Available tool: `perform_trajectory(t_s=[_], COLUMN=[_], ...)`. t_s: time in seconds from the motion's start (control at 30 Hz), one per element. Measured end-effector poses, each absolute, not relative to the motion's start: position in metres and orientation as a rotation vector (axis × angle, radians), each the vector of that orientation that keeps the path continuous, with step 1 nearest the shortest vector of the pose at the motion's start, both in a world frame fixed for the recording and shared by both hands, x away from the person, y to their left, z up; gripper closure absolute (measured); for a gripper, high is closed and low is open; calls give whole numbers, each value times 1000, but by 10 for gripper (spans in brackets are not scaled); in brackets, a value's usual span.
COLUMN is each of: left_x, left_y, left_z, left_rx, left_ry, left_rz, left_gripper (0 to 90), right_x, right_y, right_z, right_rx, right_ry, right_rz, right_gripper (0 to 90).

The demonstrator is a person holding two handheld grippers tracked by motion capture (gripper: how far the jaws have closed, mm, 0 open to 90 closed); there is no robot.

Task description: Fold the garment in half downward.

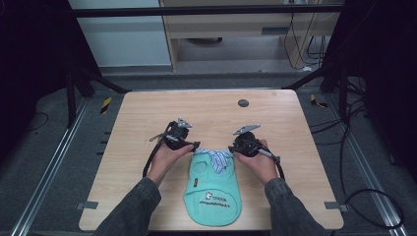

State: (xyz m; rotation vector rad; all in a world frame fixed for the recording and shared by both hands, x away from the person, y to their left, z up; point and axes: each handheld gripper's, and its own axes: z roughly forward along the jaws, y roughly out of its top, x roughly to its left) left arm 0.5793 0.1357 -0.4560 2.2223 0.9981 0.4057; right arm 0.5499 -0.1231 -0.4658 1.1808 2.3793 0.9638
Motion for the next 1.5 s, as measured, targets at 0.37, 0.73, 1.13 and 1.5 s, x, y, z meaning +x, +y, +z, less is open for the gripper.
perform_trajectory(t_s=[0.37, 0.73, 1.13, 1.5], left_x=[576, 574, 574, 570], left_y=[127, 125, 125, 125], left_z=[-473, -481, -485, -486], left_rx=[2273, 2298, 2307, 2301], left_ry=[1000, 1003, 1005, 976], left_rz=[326, 314, 289, 268], left_gripper=[410, 426, 441, 519], right_x=[557, 557, 558, 556], right_y=[-119, -114, -108, -106], right_z=[-476, -481, -487, -487], right_rx=[1218, 1239, 1239, 1225], right_ry=[2417, 2448, 2475, 2482], right_rz=[942, 916, 884, 879], right_gripper=[707, 658, 609, 625])
